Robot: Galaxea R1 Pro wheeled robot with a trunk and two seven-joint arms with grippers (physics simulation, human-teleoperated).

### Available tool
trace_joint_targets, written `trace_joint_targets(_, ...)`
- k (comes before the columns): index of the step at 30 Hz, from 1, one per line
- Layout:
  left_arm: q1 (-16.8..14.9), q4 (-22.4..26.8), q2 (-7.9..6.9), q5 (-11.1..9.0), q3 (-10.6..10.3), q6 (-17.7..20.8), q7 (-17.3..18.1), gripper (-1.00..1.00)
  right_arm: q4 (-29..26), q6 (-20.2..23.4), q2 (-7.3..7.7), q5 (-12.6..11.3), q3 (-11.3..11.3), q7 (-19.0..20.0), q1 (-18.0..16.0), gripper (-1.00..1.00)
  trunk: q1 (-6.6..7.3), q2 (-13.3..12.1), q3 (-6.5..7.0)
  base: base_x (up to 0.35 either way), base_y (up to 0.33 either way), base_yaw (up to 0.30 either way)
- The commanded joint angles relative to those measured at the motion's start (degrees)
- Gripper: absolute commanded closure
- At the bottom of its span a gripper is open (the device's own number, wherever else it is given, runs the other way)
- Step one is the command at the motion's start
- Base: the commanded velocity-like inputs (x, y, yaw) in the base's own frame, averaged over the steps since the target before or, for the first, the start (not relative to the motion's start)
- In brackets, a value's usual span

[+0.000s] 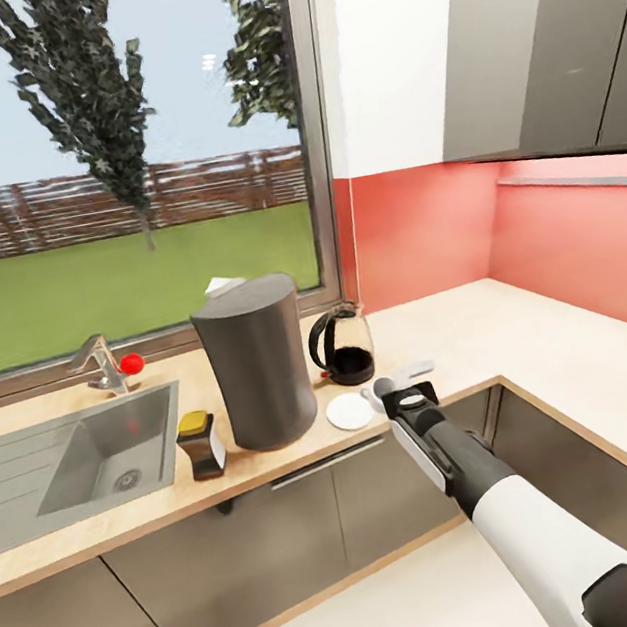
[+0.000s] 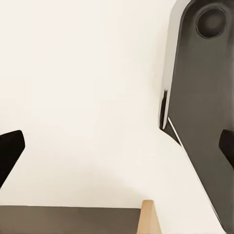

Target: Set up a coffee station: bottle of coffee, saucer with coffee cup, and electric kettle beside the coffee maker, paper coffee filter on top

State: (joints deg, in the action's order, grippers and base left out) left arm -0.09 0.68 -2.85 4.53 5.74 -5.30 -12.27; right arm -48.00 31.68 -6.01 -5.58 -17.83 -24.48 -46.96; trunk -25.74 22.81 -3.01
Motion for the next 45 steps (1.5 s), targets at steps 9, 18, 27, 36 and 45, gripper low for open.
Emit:
trace_joint_targets(9,-0.02,0.0,-0.05,0.46,0.53,0.02,-0.12,-1.0,1.8,0.06,-0.15,1.83,-3.19,-0.47,-0.07,1.0,-0.05,0.11,-0.12,0.232,0.1,0.0)
trace_joint_targets(18,0.0,-0.07,-0.05,0.48,0.5,0.02,-0.12,-1.0,2.1,0.09,-0.31,2.96,-3.9,-0.48,-0.07,1.0,-0.05,0.11,-0.24,0.075,0.048,0.044)
trace_joint_targets(27,0.0,-0.07,-0.05,0.48,0.44,-0.01,-0.12,-1.0,4.67,0.21,-0.23,3.19,-3.96,-0.47,-0.07,1.0,-0.05,0.11,-0.36,0.001,0.001,0.043)
trace_joint_targets(36,0.0,-0.07,-0.1,0.56,0.44,0.11,0.08,-1.0,7.48,0.01,-0.23,3.82,-3.97,-0.45,-0.07,1.0,-0.05,0.11,-0.36,0.0,0.0,0.0)
trace_joint_targets(45,0.0,-0.31,-0.26,0.57,0.33,0.29,-0.12,-1.0,7.64,-0.12,-0.05,3.78,-3.89,-0.48,-0.07,1.0,-0.05,0.11,-0.36,0.161,0.0,0.0)
